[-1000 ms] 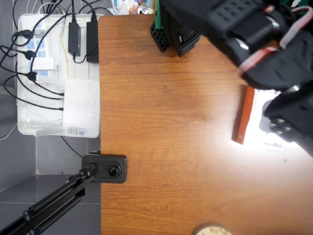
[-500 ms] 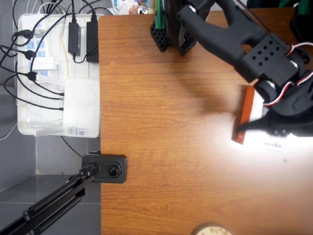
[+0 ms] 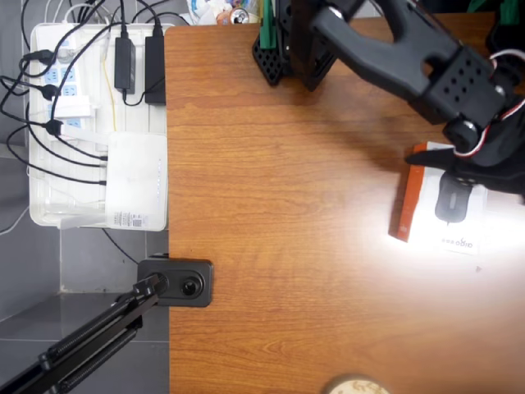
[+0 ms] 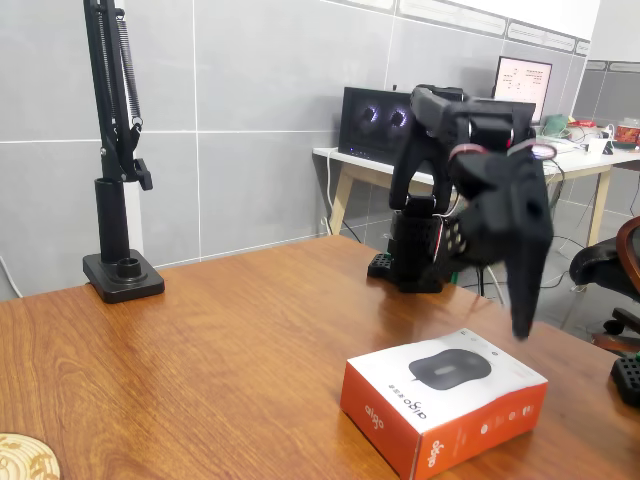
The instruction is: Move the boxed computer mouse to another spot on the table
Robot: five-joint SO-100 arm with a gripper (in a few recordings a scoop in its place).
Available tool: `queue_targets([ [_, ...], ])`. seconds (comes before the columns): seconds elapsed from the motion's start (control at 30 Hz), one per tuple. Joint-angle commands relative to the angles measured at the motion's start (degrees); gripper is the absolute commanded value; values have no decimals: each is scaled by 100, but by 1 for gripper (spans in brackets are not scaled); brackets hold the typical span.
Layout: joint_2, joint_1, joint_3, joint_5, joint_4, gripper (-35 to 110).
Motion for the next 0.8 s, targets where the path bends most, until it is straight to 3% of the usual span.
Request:
queue_targets([
  [0.0,-246,53,-114,-53,-105,105],
  [0.3,-1204,220,-1134,457,413,104],
  [0.47,-1652,229,-1459,510,492,97],
  [0.5,-1758,220,-1521,545,554,87],
  [0.53,-1898,211,-1661,615,861,68],
  [0.6,-2232,264,-2092,800,2013,0],
  [0.77,-2813,378,-2865,1292,2637,0],
])
